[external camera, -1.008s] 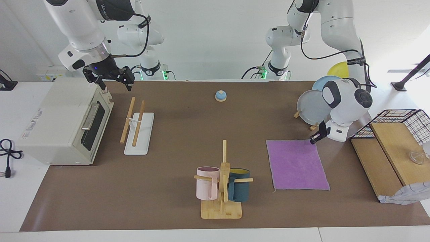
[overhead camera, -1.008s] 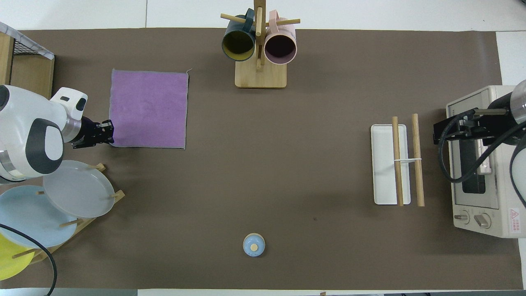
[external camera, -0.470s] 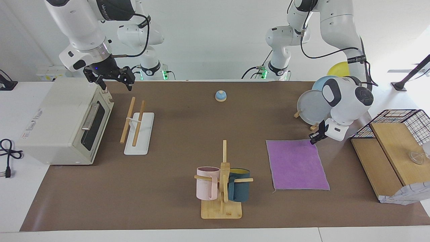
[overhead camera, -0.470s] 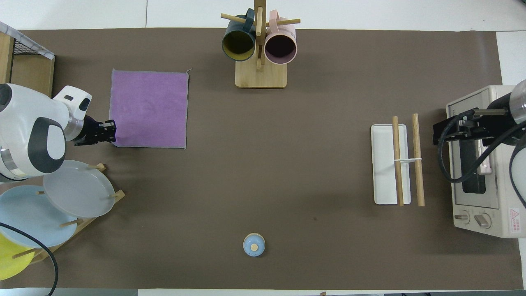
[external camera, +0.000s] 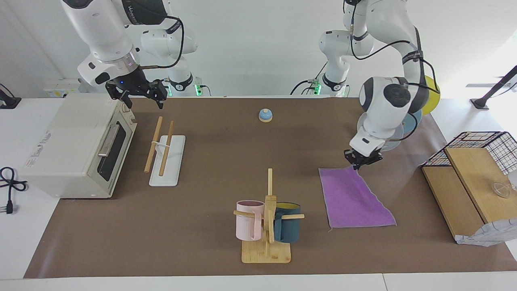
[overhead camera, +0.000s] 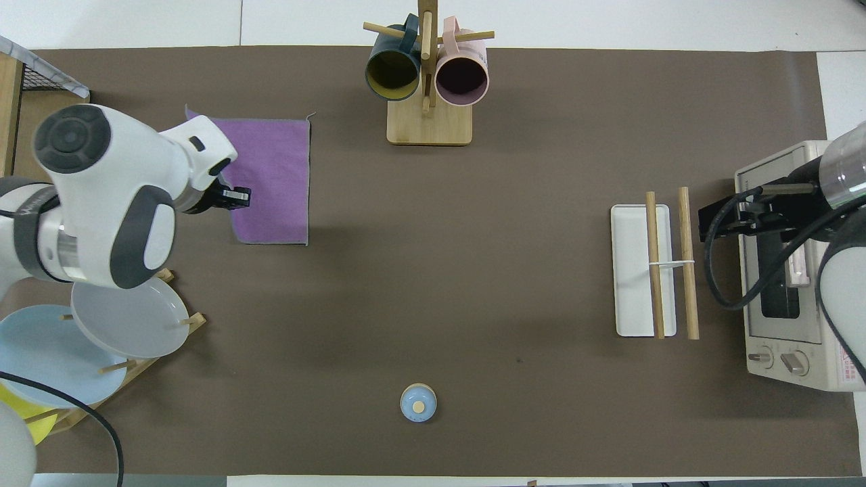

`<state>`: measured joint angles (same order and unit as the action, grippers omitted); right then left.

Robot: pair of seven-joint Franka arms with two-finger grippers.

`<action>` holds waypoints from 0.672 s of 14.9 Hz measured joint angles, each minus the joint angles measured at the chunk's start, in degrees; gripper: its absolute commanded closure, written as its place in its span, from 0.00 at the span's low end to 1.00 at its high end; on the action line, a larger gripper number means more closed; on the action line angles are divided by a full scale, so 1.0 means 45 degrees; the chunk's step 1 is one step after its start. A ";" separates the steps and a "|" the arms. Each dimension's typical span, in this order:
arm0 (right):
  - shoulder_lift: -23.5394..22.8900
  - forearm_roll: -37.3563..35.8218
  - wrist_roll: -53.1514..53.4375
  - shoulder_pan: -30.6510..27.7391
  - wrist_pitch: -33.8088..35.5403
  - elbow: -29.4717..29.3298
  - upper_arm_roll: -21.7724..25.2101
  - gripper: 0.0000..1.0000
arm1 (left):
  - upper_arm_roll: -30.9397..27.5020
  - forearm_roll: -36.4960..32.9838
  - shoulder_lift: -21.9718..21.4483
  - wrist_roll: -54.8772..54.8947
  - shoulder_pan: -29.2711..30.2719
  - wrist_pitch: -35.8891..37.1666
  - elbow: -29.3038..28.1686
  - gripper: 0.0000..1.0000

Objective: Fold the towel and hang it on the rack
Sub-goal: 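Lift the towel with the left gripper, folding it over itself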

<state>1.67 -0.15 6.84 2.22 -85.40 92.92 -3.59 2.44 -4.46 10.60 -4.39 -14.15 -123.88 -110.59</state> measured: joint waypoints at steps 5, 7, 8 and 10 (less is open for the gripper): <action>0.0002 0.0000 0.0103 0.0392 -0.0032 0.0000 -0.0004 0.00 | 0.0022 -0.0800 0.0097 -0.0849 -0.2038 -0.0554 -0.1028 1.00; 0.0002 0.0001 0.0103 0.0464 -0.0049 0.0000 -0.0003 0.00 | 0.0021 -0.0808 0.0194 -0.1350 -0.2247 -0.1221 -0.1697 0.00; 0.0002 0.0001 0.0103 0.0539 -0.0059 0.0000 -0.0005 0.00 | 0.0021 -0.0809 0.0216 -0.1480 -0.2269 -0.1394 -0.1889 0.00; 0.0003 0.0001 0.0137 0.0649 -0.0075 0.0000 -0.0006 0.00 | -0.0016 -0.0809 0.0214 -0.1667 -0.2268 -0.1487 -0.1989 0.00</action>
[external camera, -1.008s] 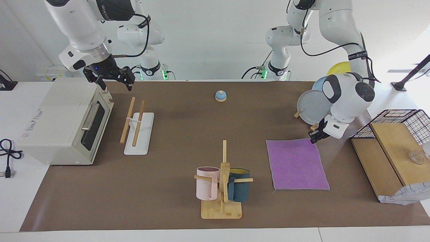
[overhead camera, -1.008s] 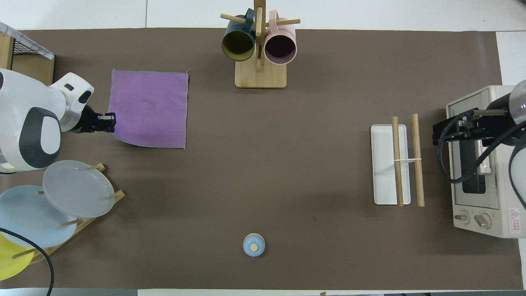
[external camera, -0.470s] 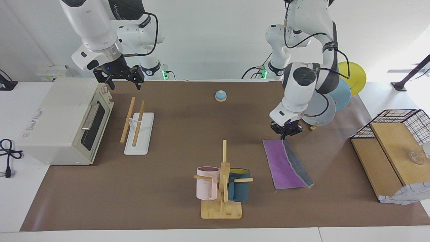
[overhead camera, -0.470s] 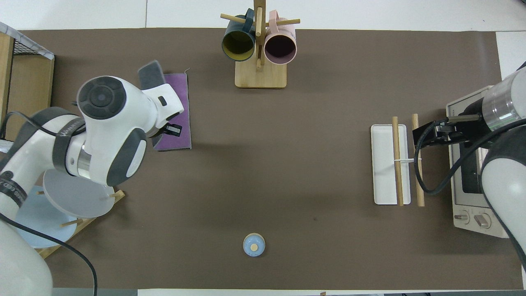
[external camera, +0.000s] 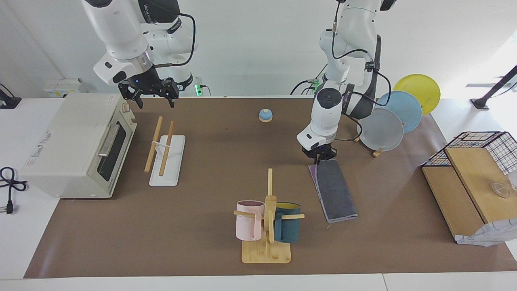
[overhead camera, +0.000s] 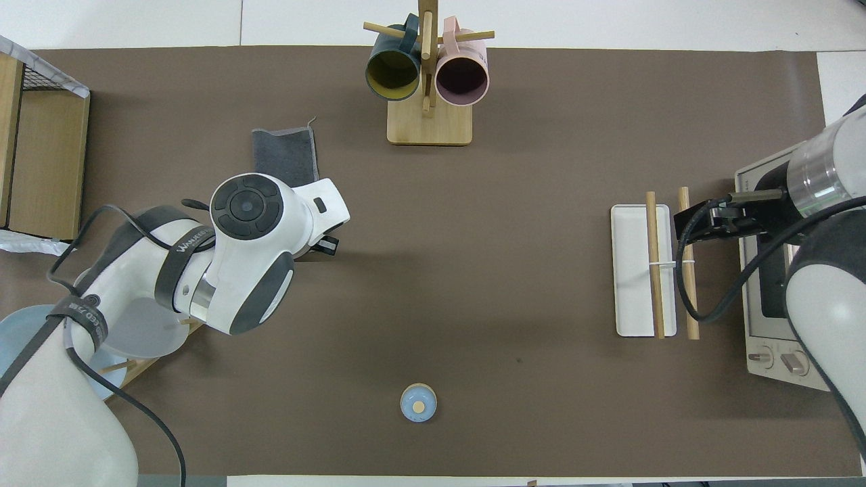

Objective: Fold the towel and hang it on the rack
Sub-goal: 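Lift the towel with the left gripper, folding it over itself, then raise the folded towel with the left gripper while the right gripper approaches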

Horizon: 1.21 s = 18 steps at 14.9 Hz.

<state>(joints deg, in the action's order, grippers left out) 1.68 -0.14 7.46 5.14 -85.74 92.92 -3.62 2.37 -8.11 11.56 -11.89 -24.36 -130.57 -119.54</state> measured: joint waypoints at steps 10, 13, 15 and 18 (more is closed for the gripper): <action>-0.0154 0.0223 0.2693 0.2198 -0.0987 -0.0060 -0.0053 0.00 | -0.0232 0.5172 0.0055 0.3510 0.3144 -0.0800 0.0481 0.00; -0.0276 0.0223 0.2945 0.2417 -0.0994 -0.0212 -0.0054 0.00 | -0.0221 0.6457 0.0564 0.4858 0.3476 -0.1092 0.0471 0.00; -0.0297 0.0226 0.2945 0.2414 -0.0993 -0.0328 -0.0025 0.00 | -0.0212 0.7074 0.0920 0.5282 0.3490 -0.1227 0.0472 0.00; -0.0322 0.0226 0.2945 0.2385 -0.0987 -0.0330 0.0016 0.00 | -0.0212 0.7306 0.1209 0.5633 0.3505 -0.1291 0.0474 0.00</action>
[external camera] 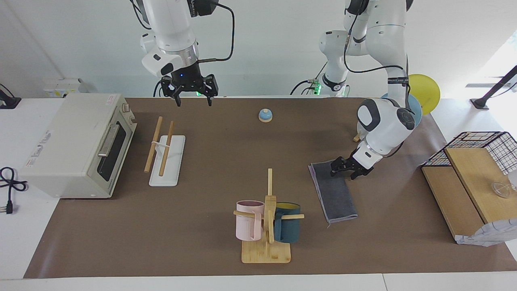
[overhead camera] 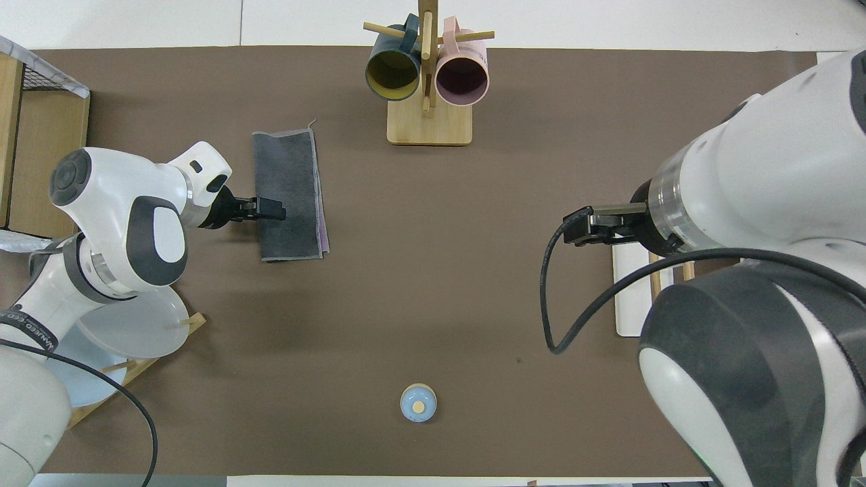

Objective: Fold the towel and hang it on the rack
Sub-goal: 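Raise the folded towel with the left gripper while the right gripper approaches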

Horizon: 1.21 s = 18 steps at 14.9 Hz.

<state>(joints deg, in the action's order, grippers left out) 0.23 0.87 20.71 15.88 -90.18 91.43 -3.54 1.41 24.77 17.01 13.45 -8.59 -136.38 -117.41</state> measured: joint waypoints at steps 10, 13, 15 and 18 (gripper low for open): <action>0.0029 0.0001 -0.0354 -0.0006 0.0869 0.0061 0.0023 0.00 | 0.0106 0.0320 0.0125 0.0120 -0.0012 -0.0007 0.0004 0.36; 0.0029 0.0001 -0.1064 -0.0021 0.0867 0.0061 0.0026 0.00 | 0.0107 0.0320 0.0124 0.0127 -0.0013 -0.0008 0.0007 0.54; 0.0029 0.0028 -0.1158 -0.0058 0.0826 0.0061 0.0027 0.00 | 0.0108 0.0321 0.0124 0.0128 -0.0021 -0.0007 -0.0001 0.68; 0.0029 0.0311 -0.1157 -0.0114 0.0799 0.0060 0.0076 0.00 | 0.0120 0.0321 0.0124 0.0130 -0.0039 0.0000 -0.0012 0.95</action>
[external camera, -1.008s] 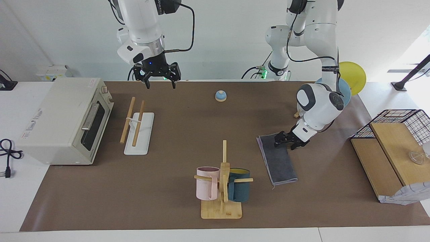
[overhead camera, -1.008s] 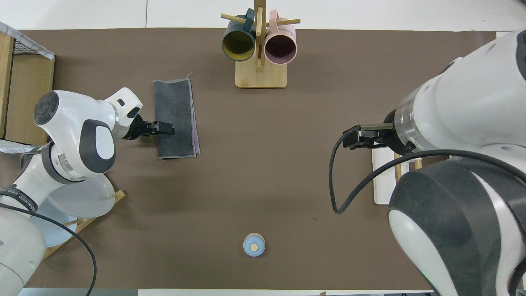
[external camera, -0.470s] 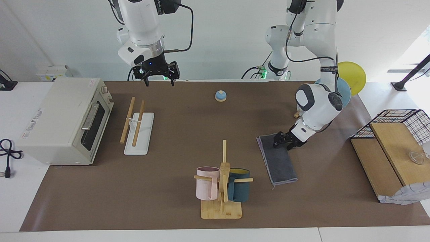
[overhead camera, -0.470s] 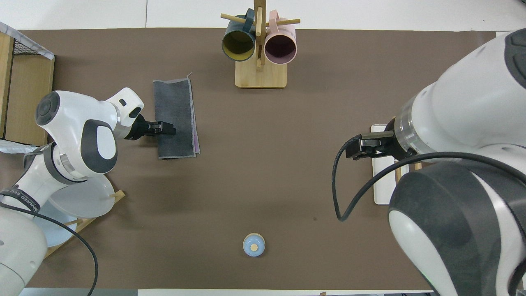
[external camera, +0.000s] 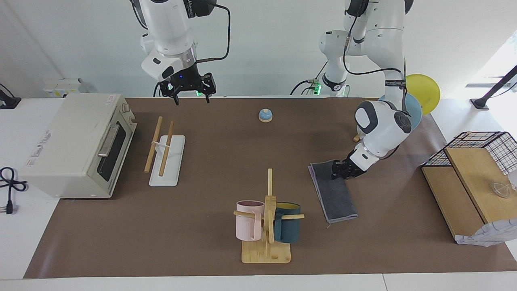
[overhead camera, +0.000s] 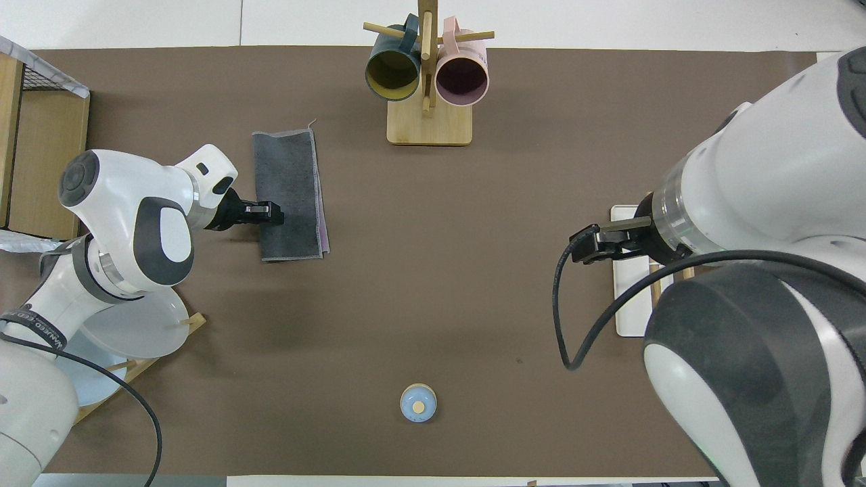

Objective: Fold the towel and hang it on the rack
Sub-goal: 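Raise the folded towel with the left gripper while the right gripper approaches, then carry the towel toward the right gripper while the right gripper reaches it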

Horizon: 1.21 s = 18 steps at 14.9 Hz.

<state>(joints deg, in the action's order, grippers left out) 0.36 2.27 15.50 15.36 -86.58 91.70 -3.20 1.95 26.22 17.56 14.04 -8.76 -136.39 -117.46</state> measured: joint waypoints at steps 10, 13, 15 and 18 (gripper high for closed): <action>-0.0012 0.1029 0.1729 0.0131 -0.1107 0.0033 -0.0060 0.00 | -0.0111 0.0045 -0.0027 -0.1364 0.0040 0.1175 0.0957 1.00; -0.0023 0.1955 0.3474 0.0568 -0.1931 0.0275 -0.0090 0.00 | -0.0106 -0.0855 -0.0168 -0.4214 0.0039 0.2739 0.2486 1.00; -0.0021 0.3283 0.5374 0.0674 -0.2565 0.0614 -0.0105 0.00 | -0.0002 -0.1398 -0.0293 -0.6584 -0.0001 0.3687 0.3443 1.00; 0.0018 0.4495 0.7507 0.0669 -0.3117 0.1027 -0.0089 0.00 | 0.0170 -0.1634 -0.0540 -1.0486 -0.0270 0.4934 0.4682 1.00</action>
<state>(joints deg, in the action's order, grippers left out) 0.44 22.50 49.28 18.37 -100.61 96.33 -3.61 2.72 18.86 15.13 -33.15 -9.98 -114.18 -96.40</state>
